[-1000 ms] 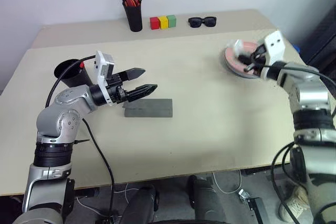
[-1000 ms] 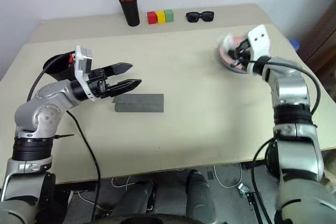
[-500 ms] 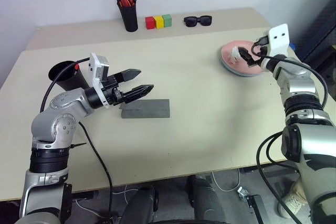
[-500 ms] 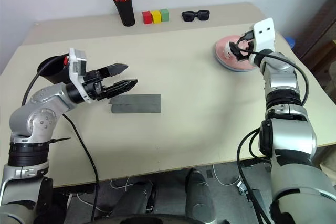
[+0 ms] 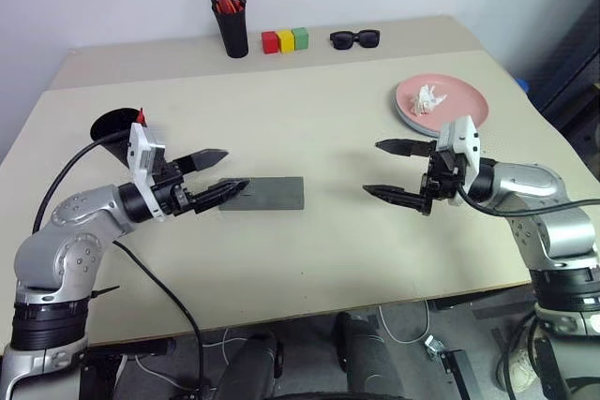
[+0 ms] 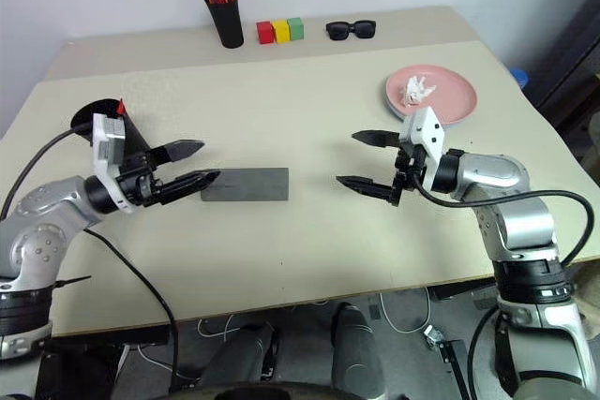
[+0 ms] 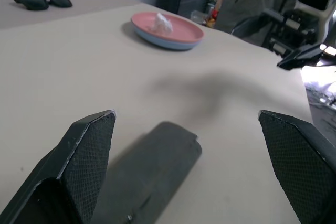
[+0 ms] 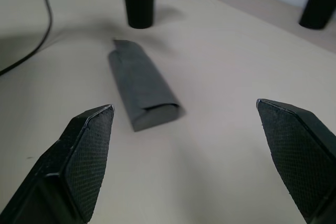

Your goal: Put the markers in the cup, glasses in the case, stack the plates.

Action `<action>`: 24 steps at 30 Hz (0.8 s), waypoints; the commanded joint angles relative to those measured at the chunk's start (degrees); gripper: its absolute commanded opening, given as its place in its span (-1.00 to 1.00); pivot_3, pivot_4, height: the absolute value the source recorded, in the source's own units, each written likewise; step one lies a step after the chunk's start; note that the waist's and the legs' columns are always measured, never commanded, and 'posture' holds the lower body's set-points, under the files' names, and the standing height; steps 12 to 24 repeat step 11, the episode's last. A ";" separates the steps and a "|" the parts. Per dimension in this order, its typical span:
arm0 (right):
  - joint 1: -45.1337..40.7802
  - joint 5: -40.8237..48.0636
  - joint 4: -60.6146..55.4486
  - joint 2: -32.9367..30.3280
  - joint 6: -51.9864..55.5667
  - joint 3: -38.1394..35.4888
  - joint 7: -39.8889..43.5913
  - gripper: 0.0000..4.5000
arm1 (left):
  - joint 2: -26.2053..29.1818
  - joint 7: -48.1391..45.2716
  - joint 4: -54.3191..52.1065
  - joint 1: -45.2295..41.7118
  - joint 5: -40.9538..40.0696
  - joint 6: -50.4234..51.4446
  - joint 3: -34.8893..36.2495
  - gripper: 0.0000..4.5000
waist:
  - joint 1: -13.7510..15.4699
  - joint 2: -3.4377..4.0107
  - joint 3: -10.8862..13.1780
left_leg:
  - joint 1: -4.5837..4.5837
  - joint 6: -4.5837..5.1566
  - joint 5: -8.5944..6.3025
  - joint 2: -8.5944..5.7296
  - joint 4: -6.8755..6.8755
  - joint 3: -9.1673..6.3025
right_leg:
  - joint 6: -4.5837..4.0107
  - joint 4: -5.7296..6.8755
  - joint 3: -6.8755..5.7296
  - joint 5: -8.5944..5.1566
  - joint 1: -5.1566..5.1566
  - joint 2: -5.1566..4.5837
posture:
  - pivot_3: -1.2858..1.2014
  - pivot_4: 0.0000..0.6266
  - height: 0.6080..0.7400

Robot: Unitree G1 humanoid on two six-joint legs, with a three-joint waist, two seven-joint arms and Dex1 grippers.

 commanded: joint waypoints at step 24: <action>5.82 1.40 -6.72 -4.62 1.29 -4.40 -1.44 0.97 | -0.07 -4.31 4.73 0.75 5.32 -11.97 -0.09 1.00 | 0.52 -0.04 -0.02 | 0.00 0.01 0.00 0.02 0.01 0.02 | -0.01 -0.07 0.00 0.01 0.05 -0.01 | 0.03 -0.52 1.00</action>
